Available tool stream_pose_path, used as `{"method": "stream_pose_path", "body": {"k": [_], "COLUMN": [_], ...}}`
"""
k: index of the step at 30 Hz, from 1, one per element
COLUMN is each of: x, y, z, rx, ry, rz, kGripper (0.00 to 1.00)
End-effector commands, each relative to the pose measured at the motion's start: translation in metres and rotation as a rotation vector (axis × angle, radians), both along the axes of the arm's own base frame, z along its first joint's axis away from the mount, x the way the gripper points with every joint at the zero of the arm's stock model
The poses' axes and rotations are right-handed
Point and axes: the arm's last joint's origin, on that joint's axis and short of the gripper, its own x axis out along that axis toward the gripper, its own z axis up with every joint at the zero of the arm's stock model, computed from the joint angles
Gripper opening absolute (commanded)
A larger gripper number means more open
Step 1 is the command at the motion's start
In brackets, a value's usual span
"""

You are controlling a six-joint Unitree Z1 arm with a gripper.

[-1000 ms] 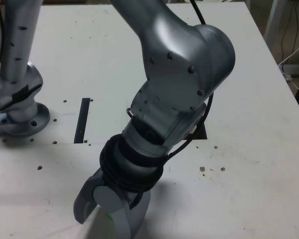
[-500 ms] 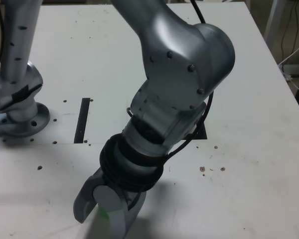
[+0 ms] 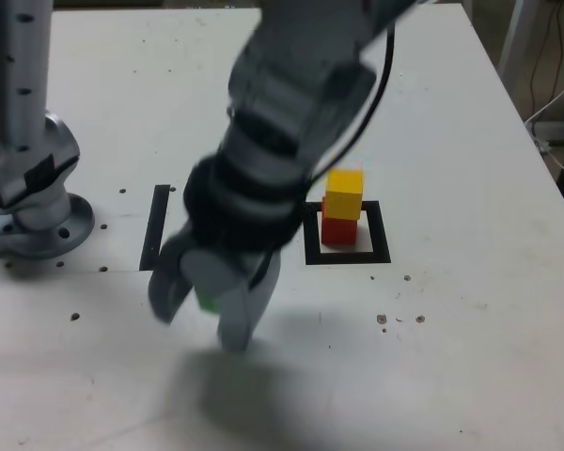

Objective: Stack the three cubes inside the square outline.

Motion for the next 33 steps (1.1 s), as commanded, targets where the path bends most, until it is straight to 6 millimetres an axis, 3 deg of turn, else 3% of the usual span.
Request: {"method": "stream_pose_path", "body": {"k": [1,9,17,23,33], "x": [0.003,0.025,0.048,0.066,0.087], "y": [0.017,0.070,0.110,0.127,0.135], "z": [0.018,0.047,0.056,0.050,0.035], "rx": [0.001,-0.020,-0.029,-0.017,0.015], "ry": [-0.026,-0.065,-0.109,-0.120,-0.113], "rz": [0.031,0.120,0.184,0.199,0.184], "kGripper": [0.22,0.22,0.22,0.22,0.22]}}
